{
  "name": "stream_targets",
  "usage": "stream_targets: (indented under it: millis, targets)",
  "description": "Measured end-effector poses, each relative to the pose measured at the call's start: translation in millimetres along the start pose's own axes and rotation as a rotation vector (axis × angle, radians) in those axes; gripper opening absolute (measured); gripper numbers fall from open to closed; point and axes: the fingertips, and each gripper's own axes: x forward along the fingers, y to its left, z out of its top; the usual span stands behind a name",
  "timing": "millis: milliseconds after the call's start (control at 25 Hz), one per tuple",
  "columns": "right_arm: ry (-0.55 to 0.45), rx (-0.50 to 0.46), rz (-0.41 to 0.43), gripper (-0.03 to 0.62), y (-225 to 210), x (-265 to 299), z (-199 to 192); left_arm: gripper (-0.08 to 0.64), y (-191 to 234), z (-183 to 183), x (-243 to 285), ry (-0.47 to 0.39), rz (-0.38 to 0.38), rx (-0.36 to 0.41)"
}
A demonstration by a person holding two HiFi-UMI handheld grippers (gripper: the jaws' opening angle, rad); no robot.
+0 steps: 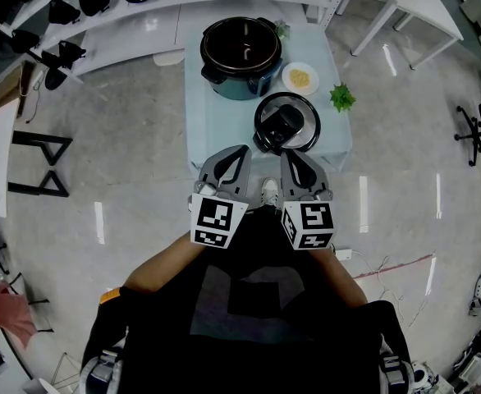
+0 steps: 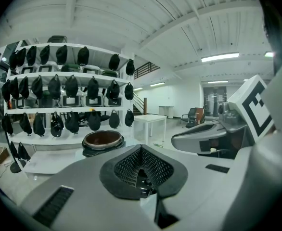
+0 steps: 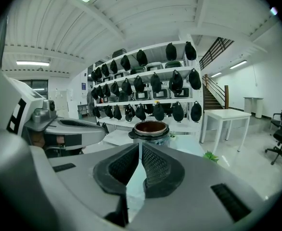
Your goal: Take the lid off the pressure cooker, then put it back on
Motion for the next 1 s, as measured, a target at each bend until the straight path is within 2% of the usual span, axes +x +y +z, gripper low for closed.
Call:
stream_targets:
  millis: [480,1000]
  targets:
    - [0.018,0.0,-0.01,0.035,-6.5,5.9,-2.8,0.006,1.5,1.2,5.7,-0.002,0.002,-0.009]
    - [0.065,0.003,-0.023,0.037,-53.1,21.0,-8.3,0.006,-13.8,7.6,49.6,0.026,-0.012,-0.024]
